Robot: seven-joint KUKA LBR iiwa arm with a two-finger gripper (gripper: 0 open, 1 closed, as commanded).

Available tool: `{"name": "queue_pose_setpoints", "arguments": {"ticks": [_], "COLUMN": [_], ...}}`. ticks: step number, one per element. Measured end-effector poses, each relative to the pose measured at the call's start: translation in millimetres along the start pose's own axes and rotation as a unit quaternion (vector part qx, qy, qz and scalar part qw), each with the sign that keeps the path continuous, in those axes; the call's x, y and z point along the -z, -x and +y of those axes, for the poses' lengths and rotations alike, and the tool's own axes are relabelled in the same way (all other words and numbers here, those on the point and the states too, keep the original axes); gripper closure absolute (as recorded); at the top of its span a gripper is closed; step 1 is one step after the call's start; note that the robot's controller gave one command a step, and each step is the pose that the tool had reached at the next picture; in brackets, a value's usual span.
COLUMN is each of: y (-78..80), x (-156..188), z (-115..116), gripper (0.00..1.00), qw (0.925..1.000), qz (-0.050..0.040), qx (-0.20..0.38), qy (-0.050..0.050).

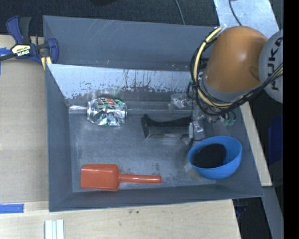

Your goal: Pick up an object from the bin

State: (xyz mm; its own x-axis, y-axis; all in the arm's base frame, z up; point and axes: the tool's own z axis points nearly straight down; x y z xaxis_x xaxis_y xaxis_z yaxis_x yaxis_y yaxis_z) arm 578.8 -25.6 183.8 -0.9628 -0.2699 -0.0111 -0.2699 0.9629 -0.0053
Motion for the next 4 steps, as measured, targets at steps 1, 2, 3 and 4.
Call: {"name": "queue_pose_setpoints", "arguments": {"ticks": [1,2,3,4], "y": [17.3,3.0,20.3,20.4], "x": [-25,-62,-78,-78], "z": [18,3,24,24], "gripper": [0.00,0.00,1.00,1.00], "qw": [0.9977,0.9904,0.9799,0.9799], "qz": [-0.0028,0.0009,-0.0038,-0.0039], "qx": [-0.068,-0.138,-0.200,-0.199], "qy": [0.000,0.000,0.001,0.002]}}
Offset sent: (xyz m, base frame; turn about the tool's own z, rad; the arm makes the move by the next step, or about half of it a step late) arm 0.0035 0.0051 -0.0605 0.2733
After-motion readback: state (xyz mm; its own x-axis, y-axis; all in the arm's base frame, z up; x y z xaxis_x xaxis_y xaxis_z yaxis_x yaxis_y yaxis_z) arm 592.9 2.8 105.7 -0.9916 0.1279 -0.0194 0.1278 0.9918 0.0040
